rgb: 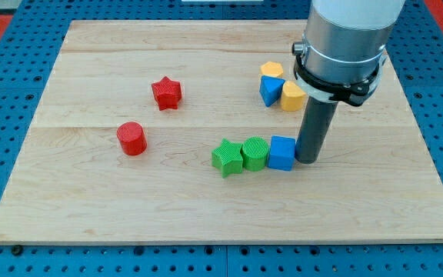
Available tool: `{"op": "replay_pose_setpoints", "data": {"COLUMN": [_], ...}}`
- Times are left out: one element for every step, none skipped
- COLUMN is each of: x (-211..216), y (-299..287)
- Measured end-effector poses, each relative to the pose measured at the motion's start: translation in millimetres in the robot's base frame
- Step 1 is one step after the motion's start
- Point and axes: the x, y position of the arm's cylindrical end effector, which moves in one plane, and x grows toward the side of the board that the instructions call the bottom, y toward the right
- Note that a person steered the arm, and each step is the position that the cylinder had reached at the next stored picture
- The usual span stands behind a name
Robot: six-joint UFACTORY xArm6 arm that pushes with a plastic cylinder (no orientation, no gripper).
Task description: Move your arm towards the top right
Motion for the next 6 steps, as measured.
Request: {"op": "replay_pose_setpoints", "data": {"x": [0,-5,-42,-82,-121,-133], "y": [-4,12,64,88,87,43]}}
